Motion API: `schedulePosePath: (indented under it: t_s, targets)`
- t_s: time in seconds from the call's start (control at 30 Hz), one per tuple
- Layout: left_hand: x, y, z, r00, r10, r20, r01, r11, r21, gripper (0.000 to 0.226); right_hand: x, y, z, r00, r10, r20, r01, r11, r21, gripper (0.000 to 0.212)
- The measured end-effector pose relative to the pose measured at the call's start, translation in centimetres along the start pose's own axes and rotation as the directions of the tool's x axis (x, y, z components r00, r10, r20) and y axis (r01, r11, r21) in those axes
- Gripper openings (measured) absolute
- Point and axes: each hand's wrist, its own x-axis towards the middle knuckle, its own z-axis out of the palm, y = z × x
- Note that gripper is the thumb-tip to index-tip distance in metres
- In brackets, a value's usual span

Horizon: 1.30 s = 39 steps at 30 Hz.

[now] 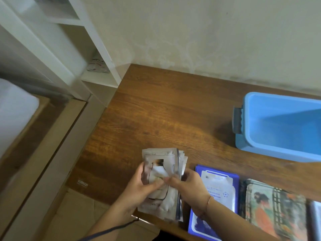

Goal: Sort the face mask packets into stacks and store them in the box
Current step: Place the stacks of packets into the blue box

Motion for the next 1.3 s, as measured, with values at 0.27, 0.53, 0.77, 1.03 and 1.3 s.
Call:
schedulePosePath:
  t_s: [0.27, 0.53, 0.77, 1.03, 1.3]
  targets:
    - [0.4, -0.7, 0.7, 0.997, 0.031, -0.073, -0.03, 0.999, 0.015, 0.052, 2.1, -0.2, 0.0, 0.995, -0.046, 0.094, 0.039, 0.996, 0.074, 0.033]
    - [1.9, 0.2, 0.5, 0.986, 0.081, -0.148, -0.096, 0.99, -0.098, 0.061, 3.3, -1.0, -0.7, 0.958, -0.133, 0.253, 0.035, 0.933, 0.359, 0.048]
    - [6.1, 4.0, -0.3, 0.86, 0.449, -0.242, -0.411, 0.891, 0.192, 0.075, 7.5, -6.1, -1.7, 0.841, -0.427, 0.332, 0.309, 0.883, 0.353, 0.051]
    - [10.4, 1.1, 0.4, 0.701, 0.606, -0.377, -0.525, 0.795, 0.303, 0.022, 10.2, -6.6, -2.2, 0.798, -0.499, 0.336, 0.457, 0.866, 0.202, 0.043]
    - [9.1, 5.9, 3.4, 0.768, 0.503, -0.396, -0.509, 0.855, 0.099, 0.056, 6.7, -8.9, -2.7, 0.799, -0.58, 0.157, 0.569, 0.815, 0.111, 0.052]
